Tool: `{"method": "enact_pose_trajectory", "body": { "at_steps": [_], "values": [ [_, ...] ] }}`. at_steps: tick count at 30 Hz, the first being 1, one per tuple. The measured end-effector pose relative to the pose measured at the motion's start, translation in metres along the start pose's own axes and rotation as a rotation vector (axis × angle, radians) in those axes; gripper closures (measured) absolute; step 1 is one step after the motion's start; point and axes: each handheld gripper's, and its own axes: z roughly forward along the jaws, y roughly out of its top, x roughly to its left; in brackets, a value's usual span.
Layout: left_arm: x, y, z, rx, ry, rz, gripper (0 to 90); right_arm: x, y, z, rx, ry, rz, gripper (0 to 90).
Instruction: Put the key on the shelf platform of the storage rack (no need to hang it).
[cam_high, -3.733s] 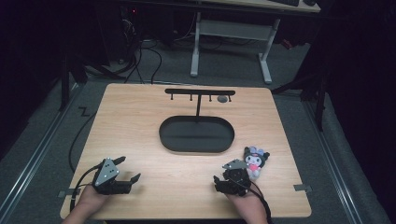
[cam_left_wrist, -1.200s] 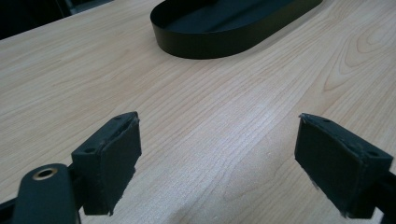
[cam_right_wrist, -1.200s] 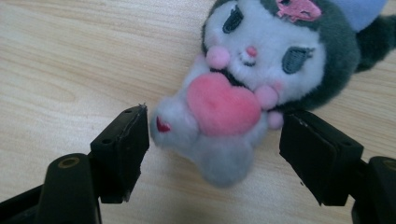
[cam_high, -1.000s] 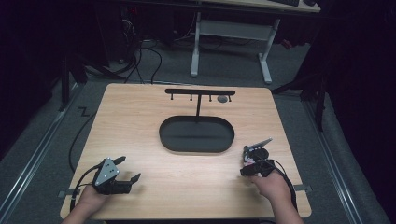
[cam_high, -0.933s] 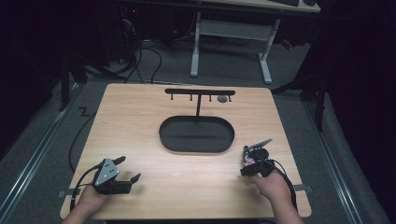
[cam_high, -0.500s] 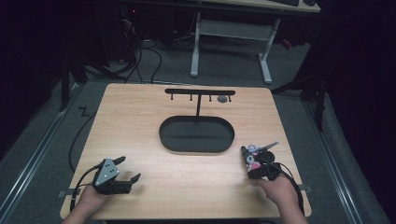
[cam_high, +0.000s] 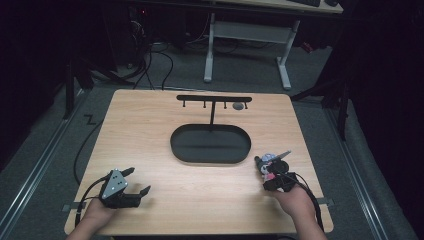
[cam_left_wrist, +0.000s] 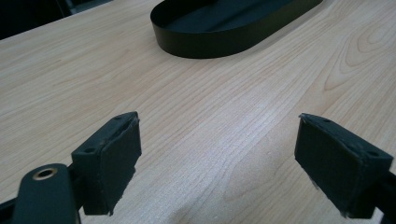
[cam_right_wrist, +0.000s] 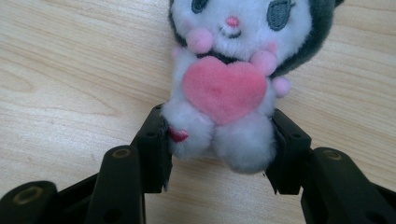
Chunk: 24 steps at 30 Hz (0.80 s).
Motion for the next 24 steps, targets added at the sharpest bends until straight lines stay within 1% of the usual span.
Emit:
{"method": "enact_pose_trajectory", "body": {
  "at_steps": [5, 8, 14, 15, 17, 18, 20, 24],
  "values": [
    [0.000, 0.000, 0.000, -0.002, 0.001, 0.001, 15.5, -0.001, -0.001, -0.004, -0.008, -0.001, -0.009, 50.1],
    [0.000, 0.000, 0.000, 0.000, 0.000, 0.000, 15.5, -0.002, -0.002, -0.007, -0.024, 0.004, -0.017, 50.1],
    [0.000, 0.000, 0.000, 0.000, 0.000, 0.001, 15.5, -0.005, -0.002, -0.015, -0.043, 0.018, -0.009, 50.0],
    [0.000, 0.000, 0.000, 0.000, 0.000, 0.000, 15.5, -0.005, -0.002, -0.016, -0.049, 0.020, -0.004, 50.0],
    [0.000, 0.000, 0.000, 0.000, 0.000, 0.000, 15.5, -0.004, 0.000, -0.021, -0.060, 0.020, -0.016, 50.0],
    [0.000, 0.000, 0.000, 0.000, 0.000, 0.000, 15.5, -0.003, 0.000, -0.023, -0.053, 0.012, -0.023, 50.0],
    [0.000, 0.000, 0.000, 0.000, 0.000, 0.000, 15.5, -0.003, 0.001, -0.024, -0.056, 0.008, -0.025, 50.0],
    [0.000, 0.000, 0.000, 0.000, 0.000, 0.000, 15.5, 0.000, 0.006, -0.031, -0.075, 0.021, -0.028, 50.0]
  ]
}}
